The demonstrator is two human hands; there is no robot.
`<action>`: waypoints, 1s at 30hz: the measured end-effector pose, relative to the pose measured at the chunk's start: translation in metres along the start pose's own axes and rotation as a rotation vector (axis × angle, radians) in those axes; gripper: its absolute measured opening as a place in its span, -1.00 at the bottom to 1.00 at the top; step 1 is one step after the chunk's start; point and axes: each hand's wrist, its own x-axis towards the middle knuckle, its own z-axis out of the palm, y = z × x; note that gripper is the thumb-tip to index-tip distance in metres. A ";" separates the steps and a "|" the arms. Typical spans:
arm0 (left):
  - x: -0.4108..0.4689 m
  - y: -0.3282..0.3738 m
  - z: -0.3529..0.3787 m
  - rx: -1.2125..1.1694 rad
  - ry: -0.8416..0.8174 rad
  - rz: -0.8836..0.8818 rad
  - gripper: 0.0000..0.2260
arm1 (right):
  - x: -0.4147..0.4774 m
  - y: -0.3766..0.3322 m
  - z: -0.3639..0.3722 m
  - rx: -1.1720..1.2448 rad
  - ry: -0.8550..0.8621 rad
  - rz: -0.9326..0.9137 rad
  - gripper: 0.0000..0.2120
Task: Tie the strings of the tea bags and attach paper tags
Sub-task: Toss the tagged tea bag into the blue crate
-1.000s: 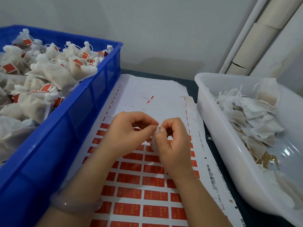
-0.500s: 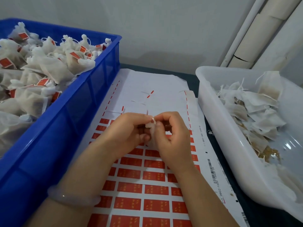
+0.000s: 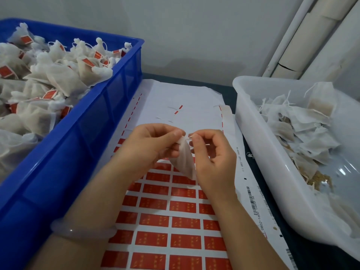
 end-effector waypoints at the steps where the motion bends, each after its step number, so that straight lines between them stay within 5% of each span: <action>1: -0.001 -0.001 0.001 0.071 -0.003 0.025 -0.80 | 0.000 -0.001 0.001 -0.001 -0.012 -0.002 -0.95; 9: -0.002 0.000 0.004 0.344 -0.079 0.111 -0.94 | 0.004 0.001 -0.007 -0.112 -0.036 -0.097 -0.94; 15: -0.005 0.005 0.002 0.414 -0.178 0.092 -0.84 | 0.011 0.006 -0.016 -0.309 -0.067 -0.230 -0.90; 21: -0.006 0.003 -0.004 0.385 -0.208 0.078 -0.70 | 0.012 0.006 -0.017 -0.300 -0.061 -0.181 -0.89; 30: -0.002 0.006 -0.012 0.087 -0.095 0.039 -0.78 | 0.012 0.008 -0.016 -0.270 -0.157 -0.111 -0.92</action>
